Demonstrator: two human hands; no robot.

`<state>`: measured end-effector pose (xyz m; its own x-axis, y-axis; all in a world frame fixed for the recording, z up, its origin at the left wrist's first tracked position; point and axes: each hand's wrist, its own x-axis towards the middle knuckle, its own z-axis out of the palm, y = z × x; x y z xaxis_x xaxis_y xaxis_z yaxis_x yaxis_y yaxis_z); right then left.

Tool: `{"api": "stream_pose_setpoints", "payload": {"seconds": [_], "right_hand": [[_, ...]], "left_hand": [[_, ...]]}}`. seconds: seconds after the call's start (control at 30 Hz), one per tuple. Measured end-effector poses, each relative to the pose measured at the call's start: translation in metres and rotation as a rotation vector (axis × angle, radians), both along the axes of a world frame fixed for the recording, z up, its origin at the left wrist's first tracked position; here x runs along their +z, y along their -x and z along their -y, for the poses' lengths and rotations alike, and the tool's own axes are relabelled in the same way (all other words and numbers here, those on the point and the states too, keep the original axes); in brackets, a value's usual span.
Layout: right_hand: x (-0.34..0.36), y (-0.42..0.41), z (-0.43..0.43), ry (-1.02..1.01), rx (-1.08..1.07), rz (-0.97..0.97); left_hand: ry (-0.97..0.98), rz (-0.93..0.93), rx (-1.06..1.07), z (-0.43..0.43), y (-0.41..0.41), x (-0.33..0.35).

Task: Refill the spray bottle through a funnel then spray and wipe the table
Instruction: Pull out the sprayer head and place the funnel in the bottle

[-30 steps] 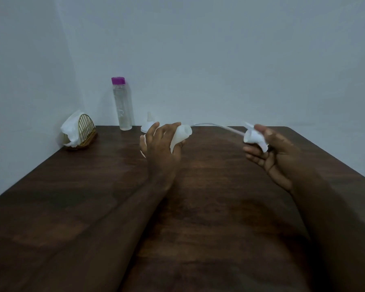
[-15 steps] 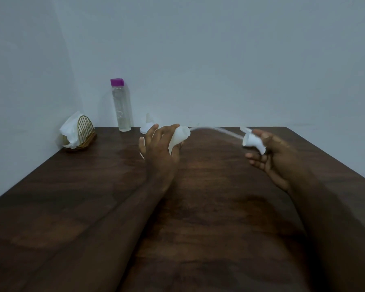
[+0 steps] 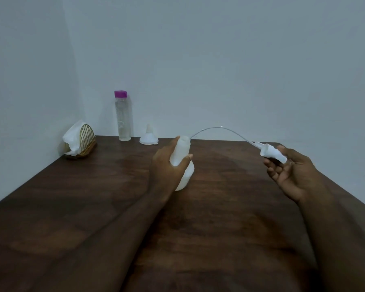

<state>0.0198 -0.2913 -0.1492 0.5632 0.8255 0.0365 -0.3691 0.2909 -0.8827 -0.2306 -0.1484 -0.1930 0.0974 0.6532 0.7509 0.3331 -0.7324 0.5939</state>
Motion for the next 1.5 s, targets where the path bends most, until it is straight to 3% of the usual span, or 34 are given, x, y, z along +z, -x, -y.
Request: {"api": "stream_pose_setpoints", "payload": {"seconds": [0.23,0.43,0.5,0.67,0.83,1.1,1.5], "right_hand": [[0.019,-0.017,0.035,-0.16,-0.066,-0.028],[-0.01,-0.029,0.051,-0.13,-0.23,0.123],[-0.021,-0.018,0.052,-0.013,-0.333,0.286],[-0.037,0.007,0.038,0.285,-0.475,0.922],[-0.054,0.009,0.024,0.411,-0.423,1.178],[-0.067,0.007,0.006,0.67,-0.226,1.756],[-0.07,0.006,-0.003,0.768,-0.221,1.665]], "left_hand": [[0.058,0.015,-0.04,0.003,-0.001,0.001],[0.111,0.037,-0.088,0.006,-0.004,-0.001],[0.128,0.027,-0.096,0.007,-0.005,-0.004],[0.191,0.009,-0.094,0.005,-0.008,-0.009],[0.22,-0.015,-0.083,0.003,-0.01,-0.01],[0.23,-0.045,-0.073,0.002,-0.013,-0.01],[0.226,-0.062,-0.137,0.005,-0.01,-0.012]]}}
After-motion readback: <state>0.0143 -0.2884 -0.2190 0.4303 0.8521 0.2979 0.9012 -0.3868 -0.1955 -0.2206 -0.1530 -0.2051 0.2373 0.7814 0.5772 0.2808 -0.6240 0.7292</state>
